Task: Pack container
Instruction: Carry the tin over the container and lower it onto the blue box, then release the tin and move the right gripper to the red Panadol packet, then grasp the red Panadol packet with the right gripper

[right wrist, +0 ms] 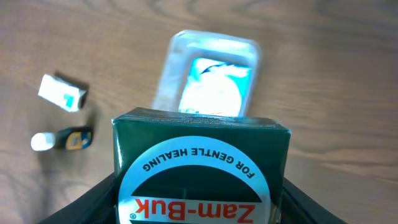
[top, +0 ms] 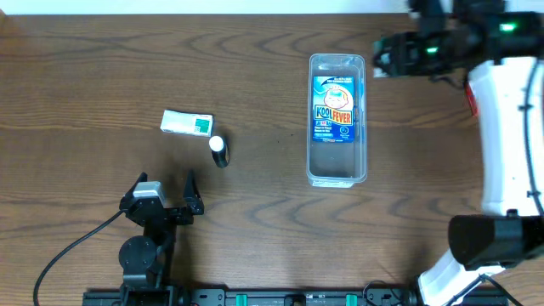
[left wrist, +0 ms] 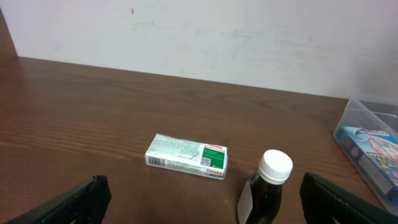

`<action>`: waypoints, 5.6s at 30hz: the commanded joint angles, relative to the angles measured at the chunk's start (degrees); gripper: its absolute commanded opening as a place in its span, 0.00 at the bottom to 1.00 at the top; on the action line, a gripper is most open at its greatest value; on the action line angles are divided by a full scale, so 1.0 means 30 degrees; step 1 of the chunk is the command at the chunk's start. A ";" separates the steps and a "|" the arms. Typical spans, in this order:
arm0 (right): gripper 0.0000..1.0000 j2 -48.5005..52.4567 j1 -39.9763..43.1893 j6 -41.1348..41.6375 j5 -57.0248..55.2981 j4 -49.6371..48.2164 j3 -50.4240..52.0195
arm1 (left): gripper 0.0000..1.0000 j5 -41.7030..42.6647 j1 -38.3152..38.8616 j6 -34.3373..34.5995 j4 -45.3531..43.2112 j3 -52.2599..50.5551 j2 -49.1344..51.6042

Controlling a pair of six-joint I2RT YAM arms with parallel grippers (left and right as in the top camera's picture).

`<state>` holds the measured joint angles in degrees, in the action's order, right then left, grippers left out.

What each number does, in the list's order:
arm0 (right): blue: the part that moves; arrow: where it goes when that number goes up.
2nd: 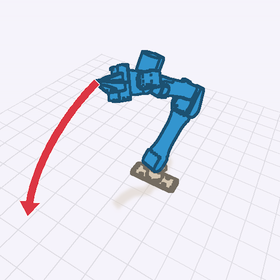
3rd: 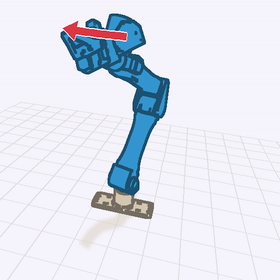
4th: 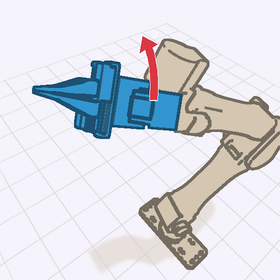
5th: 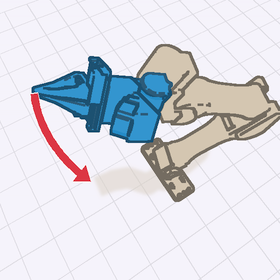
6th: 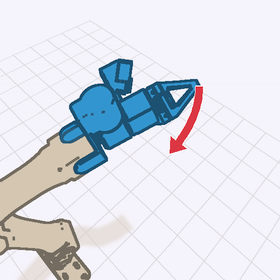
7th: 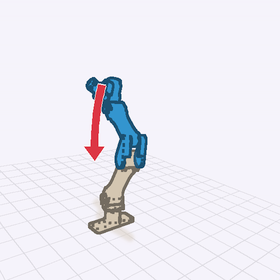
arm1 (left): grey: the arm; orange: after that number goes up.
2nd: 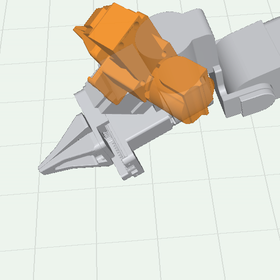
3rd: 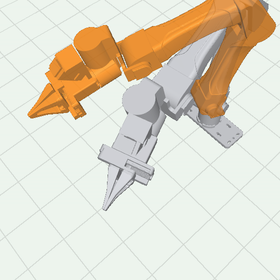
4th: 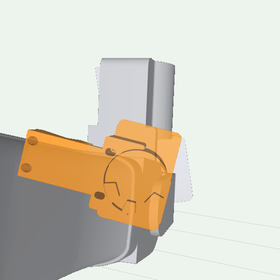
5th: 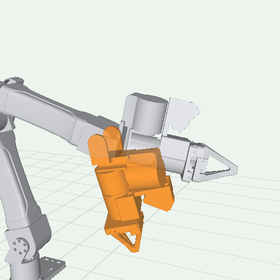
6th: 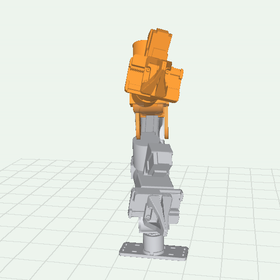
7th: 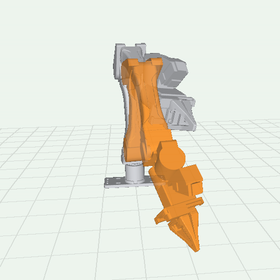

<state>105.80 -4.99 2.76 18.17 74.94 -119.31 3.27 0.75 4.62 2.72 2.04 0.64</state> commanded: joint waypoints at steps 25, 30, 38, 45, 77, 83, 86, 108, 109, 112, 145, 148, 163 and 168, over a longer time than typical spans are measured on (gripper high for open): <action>0.64 0.7278 -0.4561 0.6076 -0.6579 -0.2455 0.0058 | 0.98 0.0204 -0.0102 -0.0109 0.0306 -0.0605 -0.0015; 0.64 0.8488 -0.4554 0.6084 -0.6623 -0.2565 0.0058 | 0.98 0.0204 -0.0102 -0.0109 0.0306 -0.0605 -0.0015; 0.67 0.9602 -0.4575 0.6084 -0.6630 -0.2710 0.0058 | 0.98 0.0197 -0.0102 -0.0109 0.0306 -0.0605 -0.0015; 0.74 0.9602 -0.4422 0.6076 -0.6637 -0.2856 0.0051 | 0.98 0.0197 -0.0102 -0.0109 0.0306 -0.0605 -0.0015; 0.99 0.5326 0.7053 -0.5326 -0.4058 0.1902 -0.6156 | 0.98 0.0204 -0.0102 -0.0109 0.0306 -0.0605 -0.0015; 0.99 0.5326 0.9486 -0.6834 -0.3468 -0.1785 -0.2295 | 0.98 0.0204 -0.0102 -0.0109 0.0306 -0.0605 -0.0015; 0.99 0.5333 1.0222 -0.8335 -0.3308 -0.3147 -0.0583 | 0.98 0.0204 -0.0102 -0.0109 0.0306 -0.0605 -0.0015; 0.99 0.5945 1.1446 -1.1081 -0.2106 -1.2779 0.6980 | 0.98 0.0204 -0.0102 -0.0109 0.0306 -0.0605 -0.0015; 0.99 0.6142 1.1446 -1.1067 -0.2098 -1.2866 0.6972 | 0.98 0.0204 -0.0102 -0.0109 0.0306 -0.0605 -0.0015; 0.99 0.6747 1.1424 -1.0622 -0.2084 -1.3311 0.6972 | 0.98 0.0204 -0.0102 -0.0109 0.0306 -0.0605 -0.0015; 0.76 0.8845 1.1395 -0.9216 -0.2040 -1.4345 0.6921 | 0.98 0.0204 -0.0102 -0.0109 0.0306 -0.0605 -0.0015; 0.68 0.8772 1.1387 -0.8495 -0.2025 -1.3988 0.6572 | 0.98 0.0204 -0.0102 -0.0109 0.0306 -0.0605 -0.0015; 0.64 0.7723 1.0287 -0.5231 0.3694 -0.5676 -0.1144 | 0.98 0.0204 -0.0102 -0.0109 0.0306 -0.0605 -0.0015; 0.64 0.6251 0.8444 -0.4444 0.4524 -0.2433 -0.2849 | 0.98 0.0204 -0.0102 -0.0109 0.0306 -0.0605 -0.0015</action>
<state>129.43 24.29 -13.63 26.44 65.69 -124.97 3.27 0.75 4.62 2.72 2.04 0.64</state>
